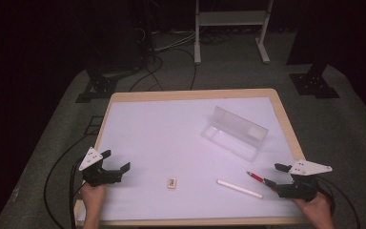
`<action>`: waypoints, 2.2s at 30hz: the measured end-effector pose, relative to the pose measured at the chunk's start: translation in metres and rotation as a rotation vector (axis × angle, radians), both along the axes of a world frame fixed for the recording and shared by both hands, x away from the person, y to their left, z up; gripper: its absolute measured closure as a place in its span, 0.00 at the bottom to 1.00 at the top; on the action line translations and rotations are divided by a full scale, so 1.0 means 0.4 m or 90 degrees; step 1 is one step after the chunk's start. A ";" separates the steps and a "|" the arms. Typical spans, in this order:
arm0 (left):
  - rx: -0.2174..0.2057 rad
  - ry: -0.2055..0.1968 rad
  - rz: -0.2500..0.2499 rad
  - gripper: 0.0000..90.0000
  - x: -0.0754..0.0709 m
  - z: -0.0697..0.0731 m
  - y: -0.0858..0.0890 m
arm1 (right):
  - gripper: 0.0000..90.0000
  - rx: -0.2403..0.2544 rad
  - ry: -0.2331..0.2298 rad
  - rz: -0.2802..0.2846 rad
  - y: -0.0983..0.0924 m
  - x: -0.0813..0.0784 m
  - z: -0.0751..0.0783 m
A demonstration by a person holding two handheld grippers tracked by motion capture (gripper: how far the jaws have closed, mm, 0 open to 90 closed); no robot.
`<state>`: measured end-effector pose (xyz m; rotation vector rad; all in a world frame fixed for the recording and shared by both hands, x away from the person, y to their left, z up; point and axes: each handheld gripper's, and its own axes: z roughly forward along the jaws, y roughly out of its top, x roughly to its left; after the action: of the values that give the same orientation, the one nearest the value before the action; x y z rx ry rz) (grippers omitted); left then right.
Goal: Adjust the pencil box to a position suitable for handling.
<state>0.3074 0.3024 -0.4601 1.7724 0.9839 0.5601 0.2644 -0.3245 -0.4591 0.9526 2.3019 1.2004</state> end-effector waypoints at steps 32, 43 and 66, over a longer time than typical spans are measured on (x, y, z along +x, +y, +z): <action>0.004 -0.002 -0.006 0.00 -0.003 -0.001 -0.006 | 0.29 -0.062 0.003 0.088 0.113 0.096 0.127; 0.003 -0.006 -0.009 0.00 -0.002 -0.001 -0.004 | 0.29 -0.105 0.016 0.103 0.165 0.147 0.149; -0.002 -0.007 -0.009 0.00 -0.001 -0.001 -0.002 | 0.30 -0.135 0.080 0.133 0.231 0.261 0.161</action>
<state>0.3070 0.3015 -0.4607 1.7704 0.9639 0.5590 0.3688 -0.2319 -0.3946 0.7461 2.6198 0.9700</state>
